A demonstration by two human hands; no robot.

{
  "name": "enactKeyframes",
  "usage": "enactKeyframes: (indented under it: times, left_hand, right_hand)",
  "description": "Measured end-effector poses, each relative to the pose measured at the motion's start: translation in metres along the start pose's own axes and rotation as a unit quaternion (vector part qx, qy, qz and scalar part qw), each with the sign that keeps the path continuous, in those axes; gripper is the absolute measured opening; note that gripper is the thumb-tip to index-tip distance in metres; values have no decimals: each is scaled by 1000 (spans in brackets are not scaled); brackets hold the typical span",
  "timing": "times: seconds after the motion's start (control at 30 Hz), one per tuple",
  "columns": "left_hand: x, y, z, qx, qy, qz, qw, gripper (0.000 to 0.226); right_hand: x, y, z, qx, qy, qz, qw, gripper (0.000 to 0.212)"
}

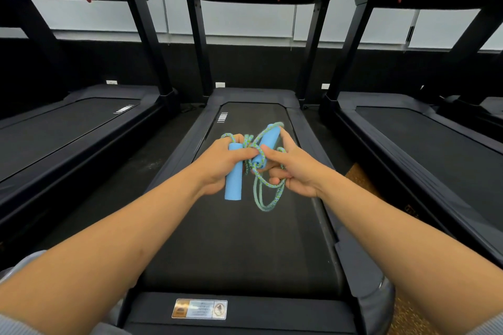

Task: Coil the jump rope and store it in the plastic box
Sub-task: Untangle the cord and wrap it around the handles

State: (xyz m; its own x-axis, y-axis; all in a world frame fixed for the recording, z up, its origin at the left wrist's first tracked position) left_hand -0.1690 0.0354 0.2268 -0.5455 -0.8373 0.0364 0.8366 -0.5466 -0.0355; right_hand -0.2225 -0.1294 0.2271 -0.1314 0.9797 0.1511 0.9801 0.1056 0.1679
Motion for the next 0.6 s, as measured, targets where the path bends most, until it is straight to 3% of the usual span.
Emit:
enactKeyframes:
  times: [0.17, 0.27, 0.4, 0.47, 0.6]
  left_hand:
    - [1, -2, -1, 53, 59, 81, 994, 30]
    - [8, -4, -1, 82, 79, 149, 982, 33]
    - [21, -9, -3, 146, 109, 284, 941, 35]
    - [23, -9, -3, 162, 119, 314, 928, 36]
    - [25, -13, 1, 184, 130, 303, 926, 41]
  right_hand:
    - [5, 3, 5, -28, 20, 115, 993, 52]
    - [10, 6, 12, -26, 49, 129, 990, 30]
    - [23, 2, 19, -12, 102, 135, 985, 32]
    - [31, -1, 18, -33, 119, 128, 984, 31]
    - [32, -3, 17, -72, 132, 120, 981, 63]
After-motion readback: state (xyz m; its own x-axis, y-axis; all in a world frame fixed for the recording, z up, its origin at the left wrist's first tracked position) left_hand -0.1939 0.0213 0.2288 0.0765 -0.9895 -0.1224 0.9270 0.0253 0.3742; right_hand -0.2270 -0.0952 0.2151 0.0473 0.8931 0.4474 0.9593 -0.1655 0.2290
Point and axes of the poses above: each hand's wrist, its own y-axis towards the middle knuckle, its own x-axis out of the palm, z = x × y, the point moved 2 cm from there along y, towards the middle knuckle, and after that the axes turned 9 degrees about -x, right-handed, at the moved point
